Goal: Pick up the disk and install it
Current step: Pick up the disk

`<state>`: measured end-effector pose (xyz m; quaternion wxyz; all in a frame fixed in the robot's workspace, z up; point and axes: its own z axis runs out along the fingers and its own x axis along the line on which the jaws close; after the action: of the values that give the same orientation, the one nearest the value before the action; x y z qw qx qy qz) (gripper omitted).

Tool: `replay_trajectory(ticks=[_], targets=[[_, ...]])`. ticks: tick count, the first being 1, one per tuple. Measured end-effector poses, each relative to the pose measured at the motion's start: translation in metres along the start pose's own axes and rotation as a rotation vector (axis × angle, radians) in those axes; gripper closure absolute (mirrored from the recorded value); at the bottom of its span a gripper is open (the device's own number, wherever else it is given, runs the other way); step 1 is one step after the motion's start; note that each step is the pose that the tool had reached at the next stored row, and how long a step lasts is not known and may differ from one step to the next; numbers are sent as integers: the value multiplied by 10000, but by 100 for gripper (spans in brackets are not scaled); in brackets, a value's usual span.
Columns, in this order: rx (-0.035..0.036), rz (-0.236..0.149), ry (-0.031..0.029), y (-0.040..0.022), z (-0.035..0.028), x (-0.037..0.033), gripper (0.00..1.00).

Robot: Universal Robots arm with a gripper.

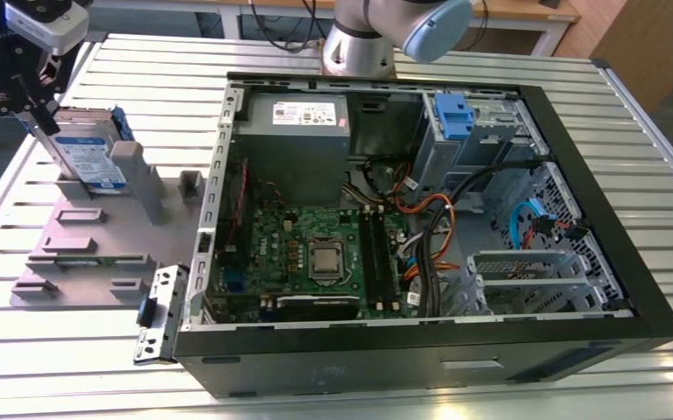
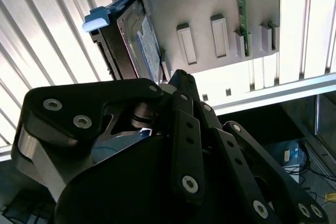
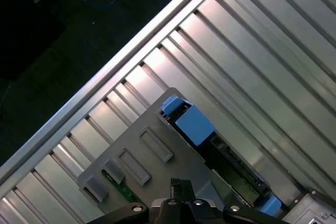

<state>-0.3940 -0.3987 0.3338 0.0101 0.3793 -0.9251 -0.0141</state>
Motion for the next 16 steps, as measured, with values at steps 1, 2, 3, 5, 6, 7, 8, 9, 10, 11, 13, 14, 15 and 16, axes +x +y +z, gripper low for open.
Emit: replay_trajectory(ticks=[1,2,3,5,6,7,8,9,10,11,13,14,15,16], targets=[[0,-20,0,0,0,0,89],[0,-39,1,0,0,0,89],[1,-60,2,0,0,0,89],[1,-100,3,0,0,0,89],[1,-120,4,0,0,0,89],[1,-142,4,0,0,0,89],[1,-162,5,0,0,0,89],[2,-181,6,0,0,0,89],[2,-201,6,0,0,0,89],[2,-221,7,0,0,0,89],[2,-259,9,0,0,0,89],[2,-280,9,0,0,0,89],[2,-300,10,0,0,0,89],[3,-320,10,0,0,0,89]])
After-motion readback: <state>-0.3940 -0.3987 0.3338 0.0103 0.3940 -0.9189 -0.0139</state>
